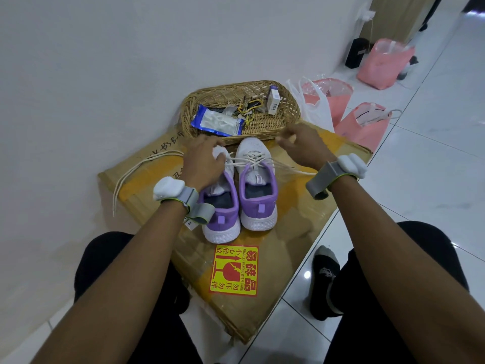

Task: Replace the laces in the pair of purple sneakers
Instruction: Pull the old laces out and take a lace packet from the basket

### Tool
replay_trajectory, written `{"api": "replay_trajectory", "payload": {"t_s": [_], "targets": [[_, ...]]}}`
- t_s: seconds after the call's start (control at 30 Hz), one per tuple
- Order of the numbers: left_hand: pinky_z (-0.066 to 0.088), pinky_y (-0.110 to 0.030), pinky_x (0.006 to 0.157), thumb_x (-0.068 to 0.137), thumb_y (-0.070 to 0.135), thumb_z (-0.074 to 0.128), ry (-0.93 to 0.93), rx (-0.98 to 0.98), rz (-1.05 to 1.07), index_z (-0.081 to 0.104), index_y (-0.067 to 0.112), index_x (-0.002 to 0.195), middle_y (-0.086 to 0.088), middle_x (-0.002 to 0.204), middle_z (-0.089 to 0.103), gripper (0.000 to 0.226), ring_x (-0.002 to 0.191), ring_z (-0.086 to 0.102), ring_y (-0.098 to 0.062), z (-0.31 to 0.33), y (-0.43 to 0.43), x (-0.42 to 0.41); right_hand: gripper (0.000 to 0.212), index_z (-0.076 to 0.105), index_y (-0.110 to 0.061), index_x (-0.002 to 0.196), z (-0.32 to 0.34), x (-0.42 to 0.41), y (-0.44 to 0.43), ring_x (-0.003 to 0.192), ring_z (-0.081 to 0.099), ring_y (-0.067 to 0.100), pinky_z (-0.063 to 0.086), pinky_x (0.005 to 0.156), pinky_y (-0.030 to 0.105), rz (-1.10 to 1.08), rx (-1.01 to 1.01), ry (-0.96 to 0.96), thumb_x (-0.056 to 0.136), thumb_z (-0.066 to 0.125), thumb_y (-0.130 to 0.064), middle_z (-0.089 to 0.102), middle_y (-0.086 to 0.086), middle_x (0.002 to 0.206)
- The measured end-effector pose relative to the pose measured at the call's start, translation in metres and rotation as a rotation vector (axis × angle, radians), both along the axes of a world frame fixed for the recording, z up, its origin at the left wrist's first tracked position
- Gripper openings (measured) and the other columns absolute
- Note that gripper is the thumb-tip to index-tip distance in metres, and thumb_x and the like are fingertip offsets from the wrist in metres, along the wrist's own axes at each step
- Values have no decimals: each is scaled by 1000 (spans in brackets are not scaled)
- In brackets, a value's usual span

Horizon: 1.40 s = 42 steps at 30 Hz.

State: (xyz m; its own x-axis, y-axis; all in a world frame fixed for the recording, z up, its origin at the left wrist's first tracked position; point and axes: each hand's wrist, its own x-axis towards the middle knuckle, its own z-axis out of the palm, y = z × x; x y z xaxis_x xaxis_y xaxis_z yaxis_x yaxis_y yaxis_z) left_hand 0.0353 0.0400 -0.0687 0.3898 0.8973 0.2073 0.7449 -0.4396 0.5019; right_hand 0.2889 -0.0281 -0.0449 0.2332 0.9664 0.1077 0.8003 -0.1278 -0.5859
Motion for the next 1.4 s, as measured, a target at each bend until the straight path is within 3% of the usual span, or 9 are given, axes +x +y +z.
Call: {"api": "replay_trajectory", "payload": {"t_s": [0.1,0.27,0.43,0.5,0.67,0.87,1.0,1.23,1.4], "targets": [[48,-43,100,92,40,53,-13,-42,-238,70,26,122,3,119,71,37,115,61,-22,-1,-3,9,24,73,-15,107,10,-13,-3,91,63,14,49,80,28,348,-117,-1,95,62,-32,72,1,103],[53,-45,84,85,49,61,-9,-88,-216,78,32,95,12,91,75,26,94,64,-19,1,-8,12,12,71,-22,90,11,-16,-5,60,55,-2,37,55,11,372,-206,18,92,66,-32,63,-10,71],[54,-45,85,87,28,64,153,-47,238,76,21,89,-6,106,71,14,106,61,-33,9,-8,2,9,70,-14,94,-6,1,0,80,63,31,45,70,34,-333,-302,-415,89,68,-22,64,11,90],[50,-47,88,87,24,61,254,24,337,77,17,97,-13,114,66,21,113,54,-40,9,-6,-3,13,70,-11,96,-11,3,-1,75,60,30,44,70,34,-417,-271,-389,88,68,-20,61,13,85],[42,-44,104,90,24,62,97,62,-112,67,18,127,-7,126,68,38,118,57,-32,4,-3,8,24,65,-13,116,7,-8,-3,100,59,21,39,80,26,132,-94,-59,94,62,-23,65,5,113],[53,-49,83,88,46,63,77,-42,-229,77,33,105,12,98,75,25,97,63,-22,0,-7,14,18,72,-15,104,8,-17,-4,76,58,12,41,70,26,315,-213,-7,91,68,-27,65,-4,78],[54,-38,80,87,32,63,42,-7,-11,78,24,92,5,94,75,18,92,65,-24,11,-11,12,5,70,-24,89,4,-13,-3,78,60,16,49,74,35,253,-194,-76,91,66,-22,62,-8,78],[53,-45,70,59,30,44,107,-32,457,64,5,75,-17,88,67,36,89,61,-42,17,-9,0,16,65,-8,101,2,-5,-5,94,64,33,38,70,34,-472,-301,-388,86,61,-10,64,14,103],[49,-51,91,75,31,37,144,-65,513,70,8,95,-17,109,66,45,110,54,-46,21,6,-13,17,63,-14,98,5,-5,-3,97,61,26,45,77,33,-179,-181,-76,92,62,-30,64,6,103]]}}
